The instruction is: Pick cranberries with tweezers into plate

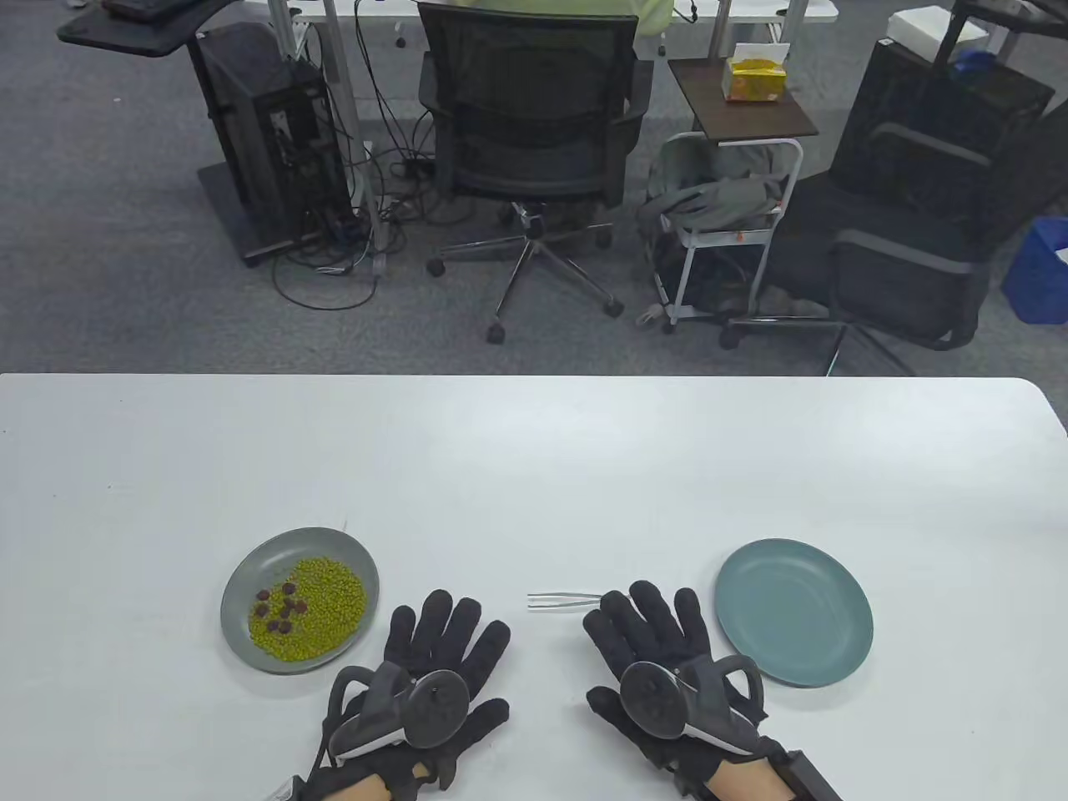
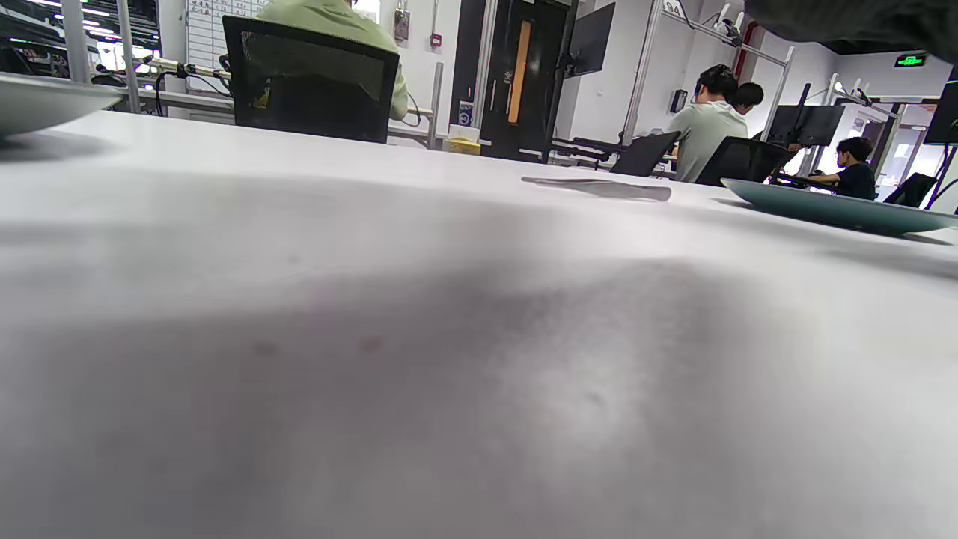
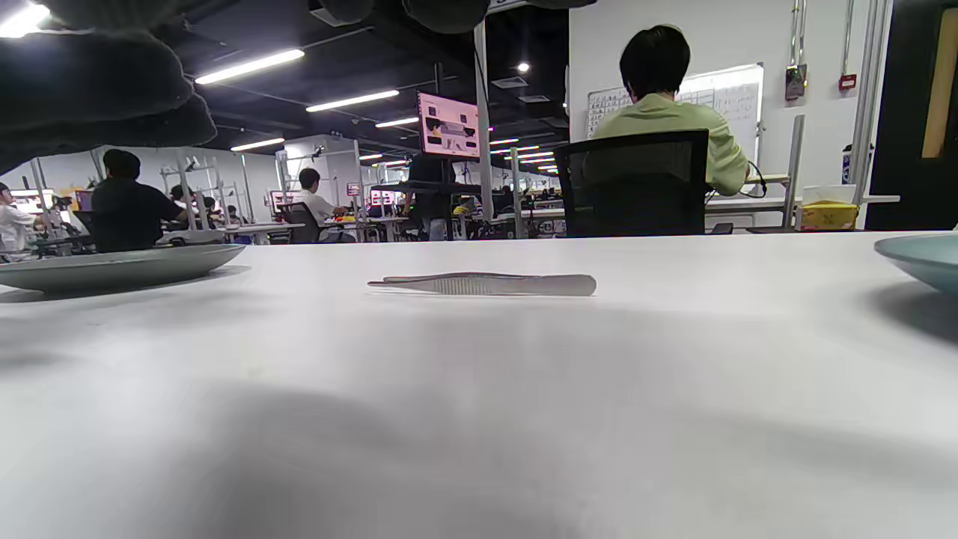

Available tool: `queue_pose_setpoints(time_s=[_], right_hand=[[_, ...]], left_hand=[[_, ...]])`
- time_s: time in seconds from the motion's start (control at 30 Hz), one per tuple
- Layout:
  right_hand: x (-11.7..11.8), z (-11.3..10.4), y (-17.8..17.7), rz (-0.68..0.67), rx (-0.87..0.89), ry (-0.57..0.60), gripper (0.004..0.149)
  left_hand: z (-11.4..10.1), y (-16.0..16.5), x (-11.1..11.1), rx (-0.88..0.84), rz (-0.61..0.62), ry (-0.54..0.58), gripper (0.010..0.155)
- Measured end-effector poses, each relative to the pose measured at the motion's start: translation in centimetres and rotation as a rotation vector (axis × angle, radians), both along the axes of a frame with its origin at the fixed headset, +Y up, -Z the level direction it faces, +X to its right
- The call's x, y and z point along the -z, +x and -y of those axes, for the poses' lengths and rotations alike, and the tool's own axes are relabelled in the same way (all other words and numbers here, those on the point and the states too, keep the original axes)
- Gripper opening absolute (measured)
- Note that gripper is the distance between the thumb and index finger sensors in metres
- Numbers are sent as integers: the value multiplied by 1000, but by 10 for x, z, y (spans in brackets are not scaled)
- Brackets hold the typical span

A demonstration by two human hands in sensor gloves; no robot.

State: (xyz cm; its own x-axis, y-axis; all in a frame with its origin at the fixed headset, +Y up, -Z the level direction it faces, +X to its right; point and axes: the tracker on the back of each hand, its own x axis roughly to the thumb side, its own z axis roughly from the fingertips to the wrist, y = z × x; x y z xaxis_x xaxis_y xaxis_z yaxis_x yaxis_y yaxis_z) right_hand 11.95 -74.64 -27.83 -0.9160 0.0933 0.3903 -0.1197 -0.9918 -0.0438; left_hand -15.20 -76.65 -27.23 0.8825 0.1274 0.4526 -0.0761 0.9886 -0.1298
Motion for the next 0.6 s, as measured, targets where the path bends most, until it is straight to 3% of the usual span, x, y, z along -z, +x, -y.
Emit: queue_pose_setpoints(time_s=[0.6], right_hand=[[1,4,1,-6,-3,-31,78]], left_hand=[[5,5,-1,8,15,-37,82]])
